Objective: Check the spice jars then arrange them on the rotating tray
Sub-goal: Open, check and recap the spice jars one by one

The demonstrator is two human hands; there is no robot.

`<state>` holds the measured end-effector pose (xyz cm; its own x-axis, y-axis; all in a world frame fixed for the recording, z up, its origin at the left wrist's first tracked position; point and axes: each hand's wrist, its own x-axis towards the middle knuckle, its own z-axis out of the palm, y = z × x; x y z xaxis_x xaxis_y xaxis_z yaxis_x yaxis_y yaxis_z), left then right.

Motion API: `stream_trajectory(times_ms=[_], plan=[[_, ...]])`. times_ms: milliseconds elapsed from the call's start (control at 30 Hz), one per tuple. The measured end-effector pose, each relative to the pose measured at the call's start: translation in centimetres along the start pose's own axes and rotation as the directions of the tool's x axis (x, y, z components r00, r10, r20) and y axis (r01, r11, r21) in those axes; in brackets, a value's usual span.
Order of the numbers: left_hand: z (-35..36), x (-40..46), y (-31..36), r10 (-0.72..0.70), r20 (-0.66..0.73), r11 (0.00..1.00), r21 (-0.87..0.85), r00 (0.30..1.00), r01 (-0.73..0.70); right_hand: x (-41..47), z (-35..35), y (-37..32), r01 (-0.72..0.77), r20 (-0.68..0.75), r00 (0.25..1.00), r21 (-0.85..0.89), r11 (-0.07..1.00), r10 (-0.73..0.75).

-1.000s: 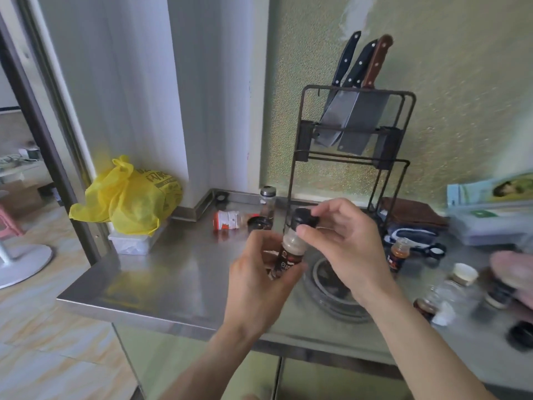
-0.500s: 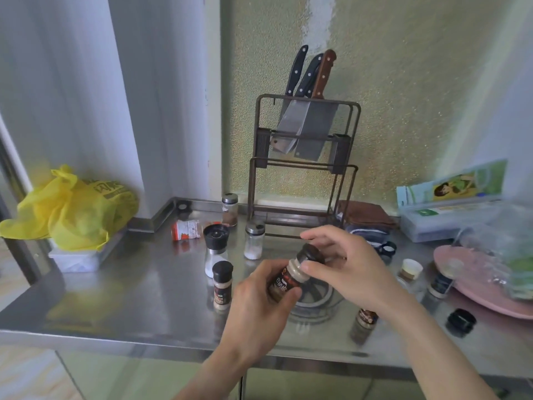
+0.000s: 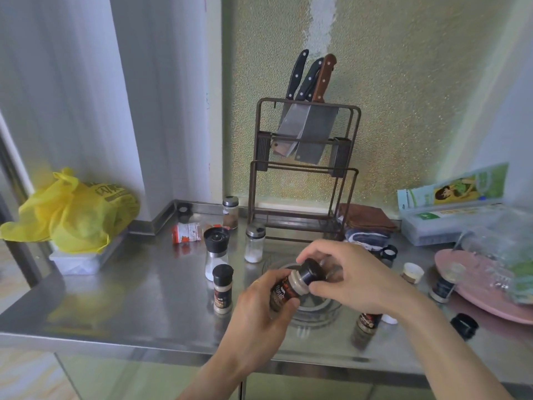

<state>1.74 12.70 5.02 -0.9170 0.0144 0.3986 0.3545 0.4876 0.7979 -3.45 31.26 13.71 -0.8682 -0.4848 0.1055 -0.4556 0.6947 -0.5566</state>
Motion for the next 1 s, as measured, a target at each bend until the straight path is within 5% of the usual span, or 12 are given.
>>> stream_trajectory(times_ms=[133, 1000], plan=[[-0.03, -0.03, -0.11, 0.012, 0.016, 1.000, -0.004, 1.000, -0.012, 0.25, 0.26, 0.02, -0.036, -0.018, 0.999, -0.117, 0.992, 0.034], [0.65, -0.46, -0.21, 0.031, 0.060, 0.998, -0.051, 0.998, -0.028, -0.45, 0.06, 0.47, -0.001, 0.049, 0.999, -0.110, 0.994, 0.007]])
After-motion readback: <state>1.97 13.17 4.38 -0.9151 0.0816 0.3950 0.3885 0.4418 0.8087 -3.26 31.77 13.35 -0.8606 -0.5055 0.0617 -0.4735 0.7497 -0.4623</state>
